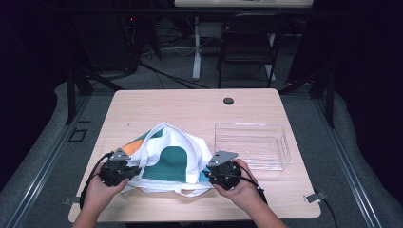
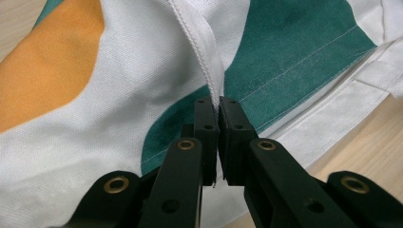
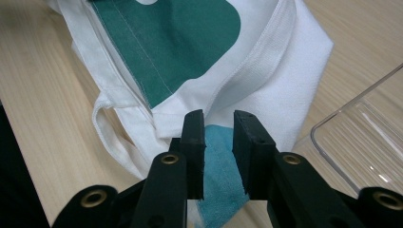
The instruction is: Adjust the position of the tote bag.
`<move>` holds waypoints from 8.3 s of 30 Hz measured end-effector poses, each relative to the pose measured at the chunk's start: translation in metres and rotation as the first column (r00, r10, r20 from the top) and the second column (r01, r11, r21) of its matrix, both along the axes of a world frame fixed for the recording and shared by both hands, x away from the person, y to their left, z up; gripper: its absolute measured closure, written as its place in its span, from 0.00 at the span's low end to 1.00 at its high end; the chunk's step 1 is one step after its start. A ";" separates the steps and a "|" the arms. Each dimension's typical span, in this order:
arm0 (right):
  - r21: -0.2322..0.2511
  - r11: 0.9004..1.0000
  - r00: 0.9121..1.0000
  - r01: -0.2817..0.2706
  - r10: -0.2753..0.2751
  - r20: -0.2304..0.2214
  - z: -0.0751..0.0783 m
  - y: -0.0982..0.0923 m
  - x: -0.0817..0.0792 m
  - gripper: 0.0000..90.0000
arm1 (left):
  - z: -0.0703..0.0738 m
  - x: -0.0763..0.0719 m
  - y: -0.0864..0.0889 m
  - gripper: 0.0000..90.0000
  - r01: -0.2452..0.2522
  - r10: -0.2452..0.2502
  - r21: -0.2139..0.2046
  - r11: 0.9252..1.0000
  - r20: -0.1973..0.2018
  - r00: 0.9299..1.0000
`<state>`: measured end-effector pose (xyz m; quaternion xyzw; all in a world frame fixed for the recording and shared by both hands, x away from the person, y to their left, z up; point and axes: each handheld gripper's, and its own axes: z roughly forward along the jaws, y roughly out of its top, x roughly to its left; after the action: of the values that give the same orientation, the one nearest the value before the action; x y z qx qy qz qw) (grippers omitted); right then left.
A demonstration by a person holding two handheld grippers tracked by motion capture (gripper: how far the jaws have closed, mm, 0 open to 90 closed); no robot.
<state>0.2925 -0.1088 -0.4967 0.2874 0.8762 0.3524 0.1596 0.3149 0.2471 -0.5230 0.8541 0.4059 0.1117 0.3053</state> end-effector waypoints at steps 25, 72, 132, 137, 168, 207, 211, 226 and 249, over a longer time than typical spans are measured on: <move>0.017 1.000 1.000 -0.015 0.014 0.018 0.000 0.002 -0.002 0.85 | 0.016 -0.004 0.001 0.98 -0.001 0.002 -0.006 1.000 0.041 0.999; -0.137 0.972 0.980 -0.190 0.197 0.035 -0.020 0.100 0.007 0.85 | 0.041 0.005 0.018 0.98 -0.034 0.046 -0.105 0.994 0.113 0.993; -0.157 0.973 0.978 -0.172 0.188 0.093 -0.008 0.106 0.006 0.99 | 0.040 0.003 0.023 0.71 -0.057 0.071 -0.104 0.993 0.132 0.989; -0.148 0.974 0.976 -0.171 0.188 0.110 -0.001 0.106 0.006 0.99 | 0.048 -0.002 0.026 0.67 -0.067 0.084 -0.100 0.993 0.170 0.982; -0.087 0.989 0.975 -0.119 0.132 0.176 0.046 0.105 0.024 1.00 | 0.061 -0.012 0.027 0.61 -0.045 0.056 -0.051 0.998 0.240 0.969; -0.064 0.995 0.976 -0.070 0.082 0.201 0.057 0.109 0.034 1.00 | 0.043 -0.001 0.023 0.92 -0.073 0.057 0.049 0.996 0.269 0.961; -0.060 0.996 0.977 -0.071 0.082 0.196 0.055 0.110 0.033 0.99 | 0.043 0.001 0.021 0.98 -0.079 0.061 0.054 0.995 0.272 0.960; 0.043 0.998 0.977 -0.048 0.038 0.211 0.061 0.075 0.010 0.92 | 0.047 0.005 0.022 0.98 -0.087 0.074 0.032 0.996 0.278 0.958; -0.128 0.991 0.971 -0.036 0.065 0.231 0.026 0.072 0.005 0.70 | 0.047 0.005 0.024 0.98 -0.087 0.080 0.015 0.996 0.272 0.959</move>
<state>0.2972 -0.0372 -0.4706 0.2107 0.8782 0.3335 0.2705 0.3203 0.2715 -0.4763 0.8168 0.3944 0.2458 0.3418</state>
